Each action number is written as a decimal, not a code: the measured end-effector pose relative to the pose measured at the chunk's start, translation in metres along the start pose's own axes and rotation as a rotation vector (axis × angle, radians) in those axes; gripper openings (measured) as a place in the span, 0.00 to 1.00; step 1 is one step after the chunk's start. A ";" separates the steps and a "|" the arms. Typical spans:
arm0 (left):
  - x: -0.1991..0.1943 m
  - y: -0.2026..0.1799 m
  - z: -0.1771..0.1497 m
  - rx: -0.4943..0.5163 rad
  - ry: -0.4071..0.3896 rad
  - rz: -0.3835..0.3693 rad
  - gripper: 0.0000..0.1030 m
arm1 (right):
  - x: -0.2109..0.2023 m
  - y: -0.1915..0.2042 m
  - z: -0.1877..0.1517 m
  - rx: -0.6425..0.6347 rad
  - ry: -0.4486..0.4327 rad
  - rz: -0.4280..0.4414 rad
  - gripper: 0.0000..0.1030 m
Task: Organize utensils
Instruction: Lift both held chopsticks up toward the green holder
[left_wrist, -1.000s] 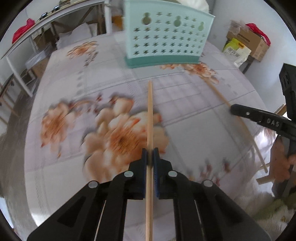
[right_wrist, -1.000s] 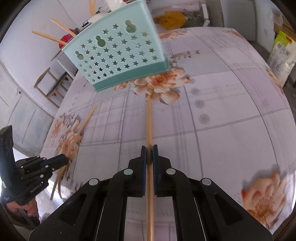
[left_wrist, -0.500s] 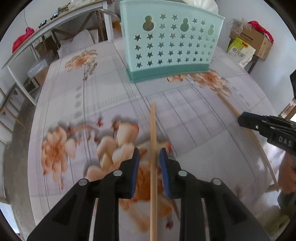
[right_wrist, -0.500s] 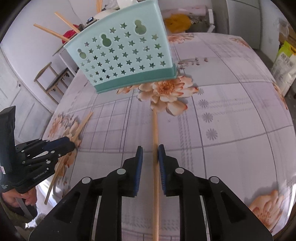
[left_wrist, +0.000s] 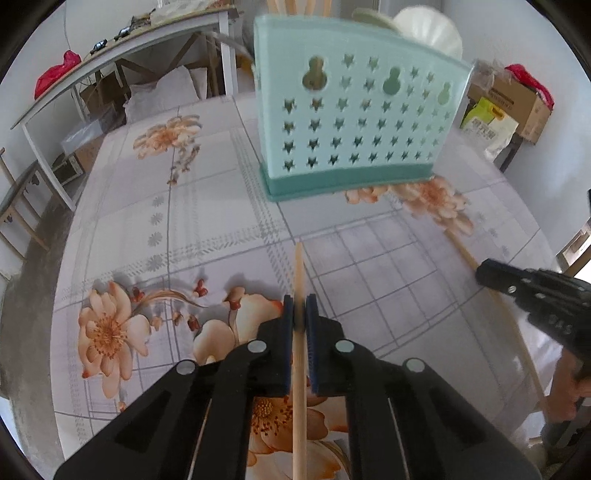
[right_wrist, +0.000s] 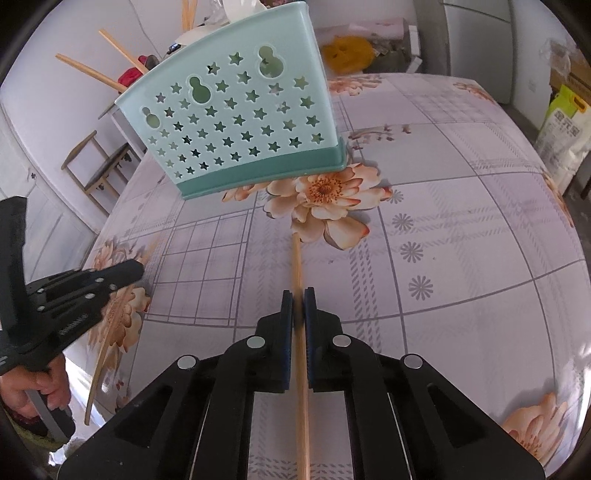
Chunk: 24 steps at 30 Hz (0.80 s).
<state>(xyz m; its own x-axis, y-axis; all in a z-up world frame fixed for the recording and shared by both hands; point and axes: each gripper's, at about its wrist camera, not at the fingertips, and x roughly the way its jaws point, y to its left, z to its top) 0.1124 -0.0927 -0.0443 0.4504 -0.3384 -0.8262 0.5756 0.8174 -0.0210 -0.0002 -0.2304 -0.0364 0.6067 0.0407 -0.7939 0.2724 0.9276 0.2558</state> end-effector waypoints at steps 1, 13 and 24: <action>-0.006 0.001 0.001 -0.005 -0.017 -0.005 0.06 | 0.000 0.000 0.000 0.002 0.000 0.001 0.05; -0.080 0.012 0.018 -0.072 -0.199 -0.124 0.06 | -0.001 -0.002 0.000 0.012 -0.001 0.008 0.05; -0.139 0.019 0.047 -0.105 -0.354 -0.240 0.06 | 0.000 -0.005 0.001 0.022 0.001 0.023 0.05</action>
<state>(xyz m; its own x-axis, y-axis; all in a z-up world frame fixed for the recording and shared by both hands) 0.0928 -0.0518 0.0966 0.5288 -0.6485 -0.5476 0.6285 0.7328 -0.2608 -0.0011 -0.2354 -0.0375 0.6120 0.0625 -0.7884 0.2748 0.9180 0.2861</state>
